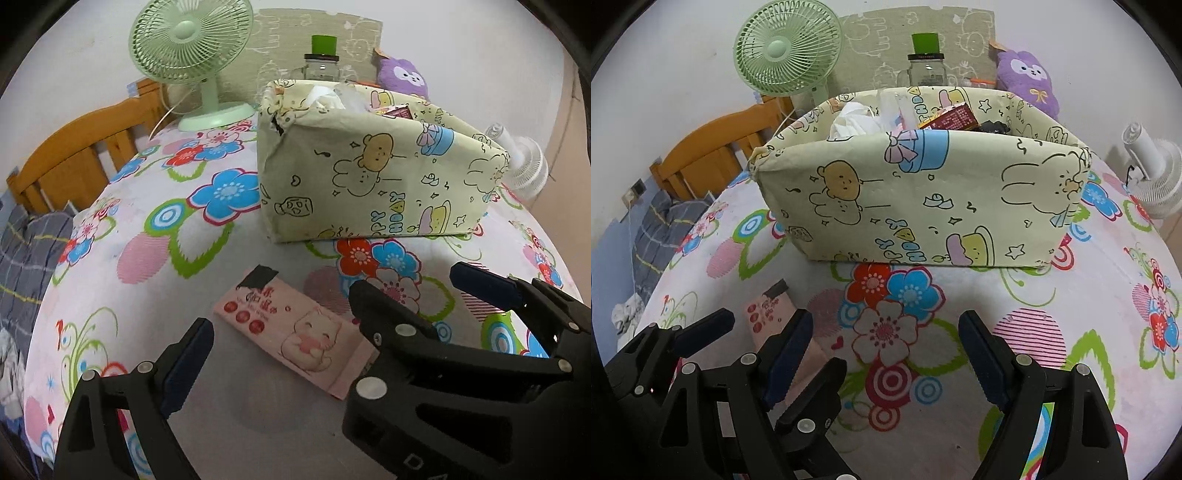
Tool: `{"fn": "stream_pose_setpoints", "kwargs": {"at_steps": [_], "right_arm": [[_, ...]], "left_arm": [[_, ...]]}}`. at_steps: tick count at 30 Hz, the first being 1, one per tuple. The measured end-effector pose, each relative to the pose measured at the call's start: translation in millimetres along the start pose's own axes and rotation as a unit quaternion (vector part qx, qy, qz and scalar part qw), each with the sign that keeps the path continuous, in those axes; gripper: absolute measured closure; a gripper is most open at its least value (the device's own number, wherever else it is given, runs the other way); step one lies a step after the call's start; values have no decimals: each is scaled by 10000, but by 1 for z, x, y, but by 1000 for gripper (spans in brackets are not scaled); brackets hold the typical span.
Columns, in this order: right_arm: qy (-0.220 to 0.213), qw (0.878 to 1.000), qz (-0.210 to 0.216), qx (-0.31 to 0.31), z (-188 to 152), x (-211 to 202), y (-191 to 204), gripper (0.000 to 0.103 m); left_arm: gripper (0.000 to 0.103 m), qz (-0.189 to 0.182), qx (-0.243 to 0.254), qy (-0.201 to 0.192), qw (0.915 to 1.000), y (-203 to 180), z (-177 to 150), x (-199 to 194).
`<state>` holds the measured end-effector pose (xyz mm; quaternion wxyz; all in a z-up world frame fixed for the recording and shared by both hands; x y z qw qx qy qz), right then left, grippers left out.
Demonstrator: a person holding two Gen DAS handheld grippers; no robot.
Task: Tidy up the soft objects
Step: 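Reach the left tool down toward the pink wet-wipes pack, then close the left tool on the pink wet-wipes pack and lift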
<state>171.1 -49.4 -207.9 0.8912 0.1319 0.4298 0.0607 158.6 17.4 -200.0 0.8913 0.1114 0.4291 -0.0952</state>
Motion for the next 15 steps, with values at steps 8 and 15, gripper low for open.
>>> {"fn": "stream_pose_setpoints", "kwargs": {"at_steps": [8, 15], "right_arm": [[-1, 10000, -37, 3, 0, 0, -9, 19], [-37, 9999, -109, 98, 8, 2, -19, 19]], "left_arm": [[7, -25, -203, 119, 9997, -3, 0, 10], [29, 245, -277, -38, 9993, -1, 10, 16]]}}
Point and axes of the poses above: each gripper's, at about its wrist camera, not at the fingertips, and x roughly the way its jaws point, y to its left, z to its top, the point moved 7 cm from there along x, roughly the way its jaws point, and after that the axes turned 13 degrees about x, right-handed, at the moved point
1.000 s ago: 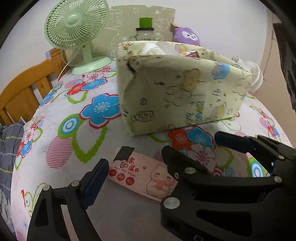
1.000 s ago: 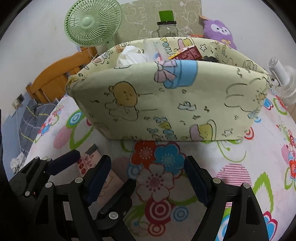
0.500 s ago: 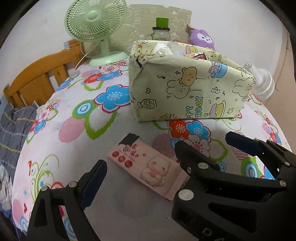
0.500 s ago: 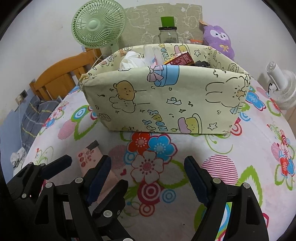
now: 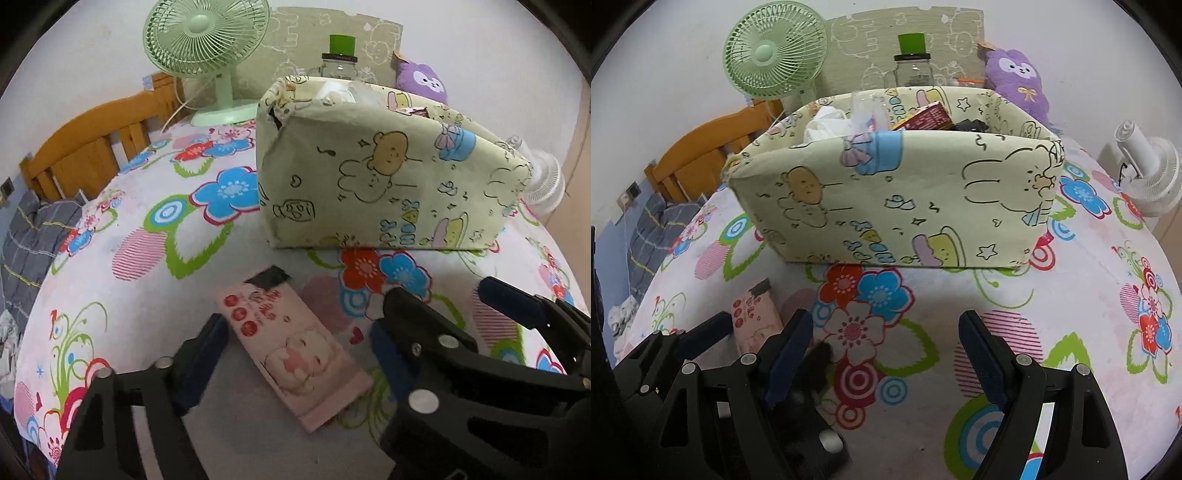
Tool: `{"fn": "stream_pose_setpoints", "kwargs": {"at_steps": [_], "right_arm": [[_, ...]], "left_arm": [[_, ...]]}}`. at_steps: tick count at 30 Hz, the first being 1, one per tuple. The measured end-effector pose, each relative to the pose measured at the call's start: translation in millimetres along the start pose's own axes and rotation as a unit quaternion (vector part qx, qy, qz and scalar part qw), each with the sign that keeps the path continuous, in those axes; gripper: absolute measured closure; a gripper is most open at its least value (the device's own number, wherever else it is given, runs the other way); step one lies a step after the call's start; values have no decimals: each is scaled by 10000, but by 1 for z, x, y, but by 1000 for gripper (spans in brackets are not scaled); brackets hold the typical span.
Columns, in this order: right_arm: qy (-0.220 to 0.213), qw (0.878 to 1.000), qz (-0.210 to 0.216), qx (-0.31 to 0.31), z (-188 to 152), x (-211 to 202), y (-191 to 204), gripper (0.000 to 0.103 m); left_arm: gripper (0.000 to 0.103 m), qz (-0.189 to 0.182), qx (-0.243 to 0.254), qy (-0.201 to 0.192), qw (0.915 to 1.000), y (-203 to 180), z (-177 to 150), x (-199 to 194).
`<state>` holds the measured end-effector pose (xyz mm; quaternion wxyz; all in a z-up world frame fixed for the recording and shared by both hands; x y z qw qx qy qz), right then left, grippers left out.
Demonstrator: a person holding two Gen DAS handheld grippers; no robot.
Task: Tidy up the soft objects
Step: 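Close the left tool on the pink wet-wipes pack and lift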
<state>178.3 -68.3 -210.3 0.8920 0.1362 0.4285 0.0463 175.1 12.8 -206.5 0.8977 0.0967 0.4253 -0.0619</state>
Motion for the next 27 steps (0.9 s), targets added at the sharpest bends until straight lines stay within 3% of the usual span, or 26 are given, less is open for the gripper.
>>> {"fn": "stream_pose_setpoints", "kwargs": {"at_steps": [1, 3, 6, 14, 27], "right_arm": [[-6, 10000, 13, 29, 1, 0, -1, 19], [-40, 10000, 19, 56, 3, 0, -2, 18], [-30, 10000, 40, 84, 4, 0, -3, 18], [-86, 9999, 72, 124, 1, -9, -6, 18], [-525, 9985, 103, 141, 9, -54, -15, 18]], "left_arm": [[33, -6, -2, -19, 10000, 0, 1, 0], [57, -6, -24, -58, 10000, -1, 2, -2], [63, -20, -15, -50, 10000, -4, 3, -4], [65, -50, 34, -78, 10000, -14, 2, -13], [65, -6, 143, -467, 9988, -32, 13, -53]]}}
Point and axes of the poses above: each gripper's, at about its wrist camera, not at the fingertips, and x roughly the way its jaws point, y to its left, z to its top, the point moved 7 cm from there along x, roughly the way its jaws point, and after that the axes turned 13 degrees about x, right-handed, at the moved point
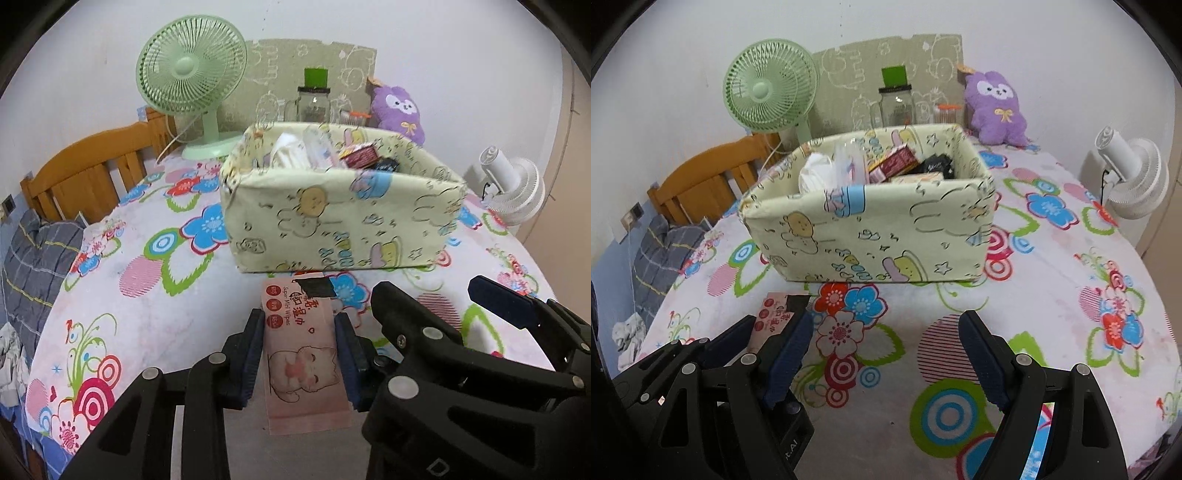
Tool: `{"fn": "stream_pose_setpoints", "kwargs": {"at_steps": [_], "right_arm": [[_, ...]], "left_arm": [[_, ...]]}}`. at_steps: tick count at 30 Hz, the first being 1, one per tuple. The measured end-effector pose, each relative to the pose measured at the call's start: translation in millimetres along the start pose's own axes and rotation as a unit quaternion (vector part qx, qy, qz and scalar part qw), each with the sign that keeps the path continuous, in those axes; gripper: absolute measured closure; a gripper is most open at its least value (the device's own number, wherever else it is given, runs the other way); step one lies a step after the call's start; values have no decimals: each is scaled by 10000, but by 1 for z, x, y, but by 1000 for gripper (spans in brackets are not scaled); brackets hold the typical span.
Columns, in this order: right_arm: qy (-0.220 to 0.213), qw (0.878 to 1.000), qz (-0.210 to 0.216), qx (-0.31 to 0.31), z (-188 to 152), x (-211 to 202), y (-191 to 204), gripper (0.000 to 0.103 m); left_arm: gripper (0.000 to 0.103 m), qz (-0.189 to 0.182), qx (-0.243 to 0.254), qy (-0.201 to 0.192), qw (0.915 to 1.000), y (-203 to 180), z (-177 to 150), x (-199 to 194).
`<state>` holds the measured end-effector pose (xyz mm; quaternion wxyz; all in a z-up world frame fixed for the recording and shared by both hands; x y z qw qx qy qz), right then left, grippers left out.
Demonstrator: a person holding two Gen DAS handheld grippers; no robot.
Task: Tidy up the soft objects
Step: 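Close the left tool on the pink wet-wipes pack and lift, then carry the wet-wipes pack over the basket with the left tool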
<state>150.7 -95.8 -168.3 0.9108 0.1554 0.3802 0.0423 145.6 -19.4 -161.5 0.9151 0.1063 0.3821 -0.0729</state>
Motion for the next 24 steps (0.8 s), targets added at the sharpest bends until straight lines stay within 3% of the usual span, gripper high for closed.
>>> {"fn": "stream_pose_setpoints", "kwargs": {"at_steps": [24], "right_arm": [[-788, 9967, 180, 5, 40, -93, 0, 18]], "left_arm": [[65, 133, 145, -883, 9959, -16, 48, -83]]}}
Point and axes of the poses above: each gripper's, at about its wrist camera, not at the fingertips, and x roughly the way its jaws point, y to its left, z to its top, the point moved 7 cm from there along x, roughly the way its jaws point, and after that the axes turned 13 degrees about x, right-handed, at the moved point
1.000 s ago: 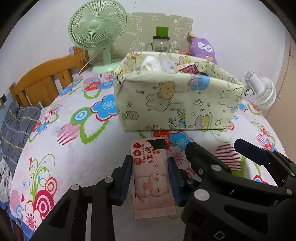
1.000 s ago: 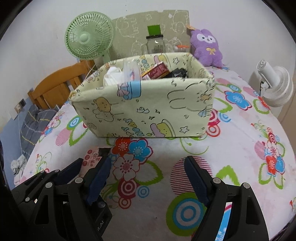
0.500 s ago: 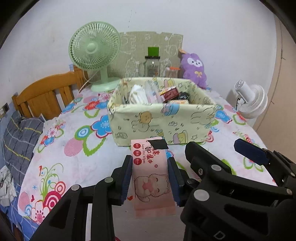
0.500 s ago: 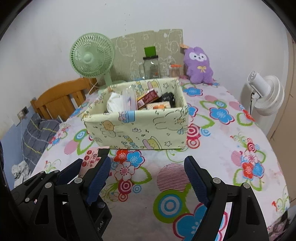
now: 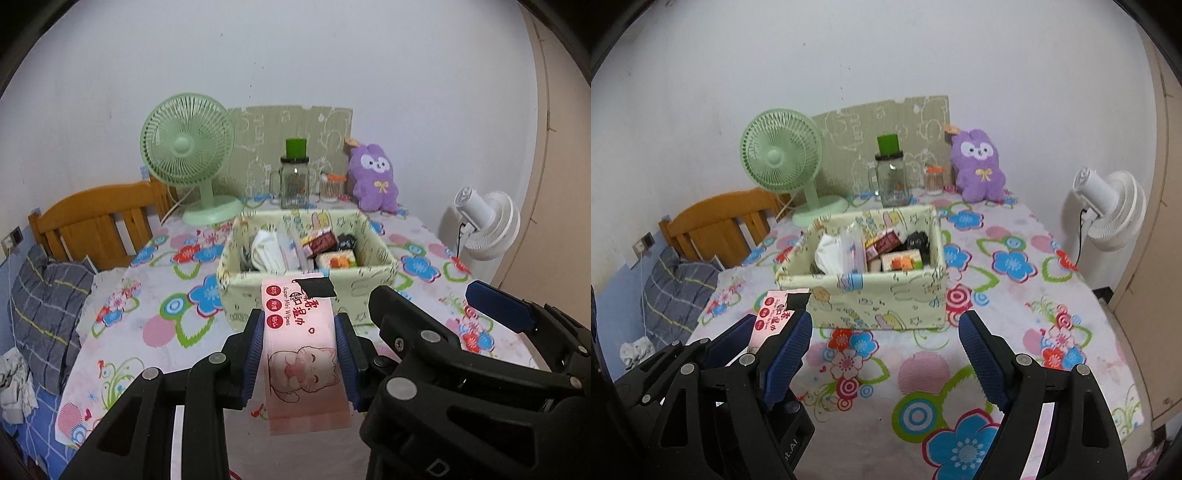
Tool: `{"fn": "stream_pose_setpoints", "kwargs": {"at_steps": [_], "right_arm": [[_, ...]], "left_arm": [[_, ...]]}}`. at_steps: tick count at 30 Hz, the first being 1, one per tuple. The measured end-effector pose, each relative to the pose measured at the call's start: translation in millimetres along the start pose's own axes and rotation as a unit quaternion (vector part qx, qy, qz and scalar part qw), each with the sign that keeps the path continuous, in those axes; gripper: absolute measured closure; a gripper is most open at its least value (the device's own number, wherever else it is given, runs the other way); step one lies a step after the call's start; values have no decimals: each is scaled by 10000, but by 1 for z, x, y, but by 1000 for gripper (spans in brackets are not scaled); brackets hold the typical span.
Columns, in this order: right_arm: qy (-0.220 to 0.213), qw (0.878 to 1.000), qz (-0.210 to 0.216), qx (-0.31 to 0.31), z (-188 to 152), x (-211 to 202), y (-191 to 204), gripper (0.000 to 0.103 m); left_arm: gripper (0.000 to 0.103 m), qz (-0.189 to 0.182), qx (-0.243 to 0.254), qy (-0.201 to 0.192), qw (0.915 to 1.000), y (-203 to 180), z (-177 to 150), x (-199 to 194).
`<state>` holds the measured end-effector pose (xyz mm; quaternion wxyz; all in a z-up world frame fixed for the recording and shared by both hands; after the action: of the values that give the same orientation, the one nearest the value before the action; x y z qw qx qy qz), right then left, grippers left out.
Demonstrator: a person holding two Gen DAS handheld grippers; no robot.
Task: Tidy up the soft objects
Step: 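Carry the wet-wipes pack over the basket with the left tool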
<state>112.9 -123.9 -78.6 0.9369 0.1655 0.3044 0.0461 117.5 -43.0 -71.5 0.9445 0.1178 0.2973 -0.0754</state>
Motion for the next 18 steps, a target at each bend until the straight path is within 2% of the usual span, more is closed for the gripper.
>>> {"fn": "stream_pose_setpoints", "kwargs": {"at_steps": [4, 7, 13, 18], "right_arm": [[-155, 9999, -35, -49, 13, -12, 3, 18], [-276, 9996, -95, -43, 21, -18, 3, 11], [-445, 9989, -112, -29, 39, -25, 9, 10], [-549, 9983, -167, -22, 50, -24, 13, 4]], "left_arm": [[65, 14, 24, -151, 9999, 0, 13, -9], [65, 54, 53, -254, 9996, 1, 21, -14], [65, 74, 87, -408, 9991, 7, 38, -19], [65, 69, 108, -496, 9987, 11, 49, -17]]}}
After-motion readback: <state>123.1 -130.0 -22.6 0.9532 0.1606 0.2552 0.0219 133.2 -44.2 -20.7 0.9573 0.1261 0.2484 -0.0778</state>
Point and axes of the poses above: each gripper's, at about its wrist camera, not at the fingertips, and x roughly the way its jaws point, y to its left, z to its top, the point moved 7 cm from there along x, roughly the way its jaws point, and after that the axes turned 13 degrees about x, right-handed, at the moved point
